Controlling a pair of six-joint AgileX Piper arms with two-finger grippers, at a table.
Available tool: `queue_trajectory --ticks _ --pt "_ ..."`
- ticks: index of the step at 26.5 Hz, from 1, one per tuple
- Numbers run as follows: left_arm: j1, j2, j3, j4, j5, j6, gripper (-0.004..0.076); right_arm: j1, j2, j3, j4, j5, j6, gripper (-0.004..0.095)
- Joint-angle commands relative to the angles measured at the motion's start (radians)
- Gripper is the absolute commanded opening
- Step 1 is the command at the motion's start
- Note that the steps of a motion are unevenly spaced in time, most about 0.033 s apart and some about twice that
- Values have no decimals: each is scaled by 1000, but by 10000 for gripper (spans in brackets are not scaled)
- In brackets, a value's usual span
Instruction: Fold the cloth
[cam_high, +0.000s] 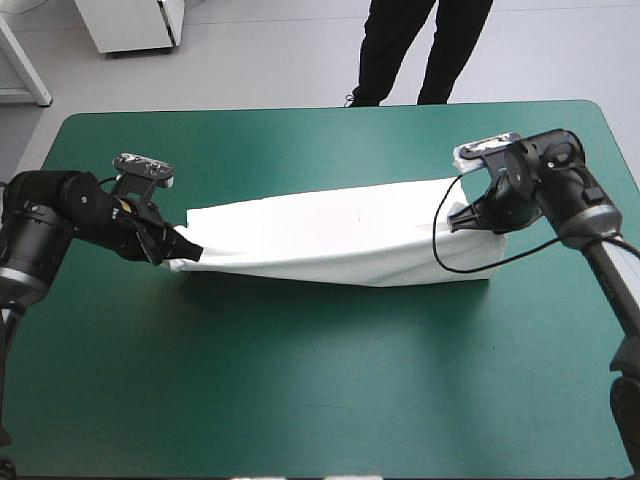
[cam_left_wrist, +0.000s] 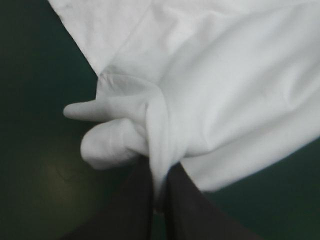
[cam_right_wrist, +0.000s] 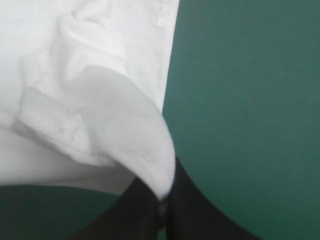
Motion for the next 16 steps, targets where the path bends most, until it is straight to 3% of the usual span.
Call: queue_trajectory --ticks 1,10,16 --pt "-1 34 -98 24 -61 -11 -9 -29 27 -108 48 -47 -39 -19" --pt "-1 228 -279 23 -95 -11 -9 -41 229 -360 100 -62 -55 -19" --pt "-1 368 -323 44 -137 -11 -9 -128 401 -520 259 -70 -115 -19"
